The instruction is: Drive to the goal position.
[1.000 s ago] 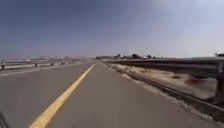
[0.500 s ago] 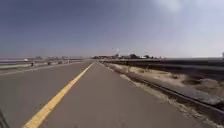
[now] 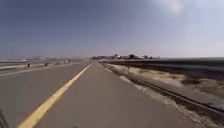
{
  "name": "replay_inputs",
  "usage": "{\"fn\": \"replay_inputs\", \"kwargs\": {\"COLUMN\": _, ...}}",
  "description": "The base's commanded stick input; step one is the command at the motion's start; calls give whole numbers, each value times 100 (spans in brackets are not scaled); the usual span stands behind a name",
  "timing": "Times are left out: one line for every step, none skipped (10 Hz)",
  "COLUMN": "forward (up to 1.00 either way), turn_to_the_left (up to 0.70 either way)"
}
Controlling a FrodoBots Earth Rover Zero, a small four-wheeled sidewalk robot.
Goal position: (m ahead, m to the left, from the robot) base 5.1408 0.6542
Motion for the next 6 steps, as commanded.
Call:
{"fn": "replay_inputs", "kwargs": {"forward": 50, "turn_to_the_left": 0}}
{"fn": "replay_inputs", "kwargs": {"forward": 50, "turn_to_the_left": 0}}
{"fn": "replay_inputs", "kwargs": {"forward": 50, "turn_to_the_left": 0}}
{"fn": "replay_inputs", "kwargs": {"forward": 50, "turn_to_the_left": 50}}
{"fn": "replay_inputs", "kwargs": {"forward": 50, "turn_to_the_left": 50}}
{"fn": "replay_inputs", "kwargs": {"forward": 50, "turn_to_the_left": 43}}
